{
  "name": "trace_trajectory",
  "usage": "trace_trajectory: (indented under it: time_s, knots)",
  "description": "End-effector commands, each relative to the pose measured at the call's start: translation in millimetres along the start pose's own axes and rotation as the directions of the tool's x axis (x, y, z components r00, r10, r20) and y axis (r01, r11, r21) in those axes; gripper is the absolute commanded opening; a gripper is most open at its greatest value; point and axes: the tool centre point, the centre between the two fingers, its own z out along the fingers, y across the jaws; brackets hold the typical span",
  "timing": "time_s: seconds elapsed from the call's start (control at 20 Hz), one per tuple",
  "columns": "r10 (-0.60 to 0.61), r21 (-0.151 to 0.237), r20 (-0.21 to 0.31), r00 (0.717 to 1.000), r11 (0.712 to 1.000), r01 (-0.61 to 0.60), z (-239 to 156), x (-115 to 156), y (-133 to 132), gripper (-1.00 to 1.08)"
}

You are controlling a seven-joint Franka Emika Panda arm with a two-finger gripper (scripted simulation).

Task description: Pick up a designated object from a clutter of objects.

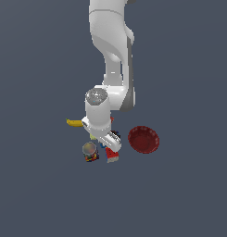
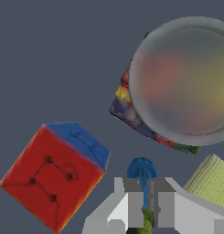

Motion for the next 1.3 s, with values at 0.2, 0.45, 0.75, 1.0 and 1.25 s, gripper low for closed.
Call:
trace_trajectory:
  time_s: [0.2,0.45,0.75,1.0,1.25]
  knots:
    - [0.0,-0.001,0.003,1.0,1.0,0.0,-13,-1,-1,-1.0]
    - [0.0,-0.004,0.006,1.0,1.0,0.0,-39,-2,-2,-1.0]
    - [0.002,-0.01,0.012,1.0,1.0,-0.002,-87,-2,-5,-1.0]
    - [0.004,-0.016,0.018,1.0,1.0,-0.003,-138,-3,-8,-1.0]
    - [0.005,-0.023,0.023,1.0,1.0,-0.004,-189,-2,-12,-1.0]
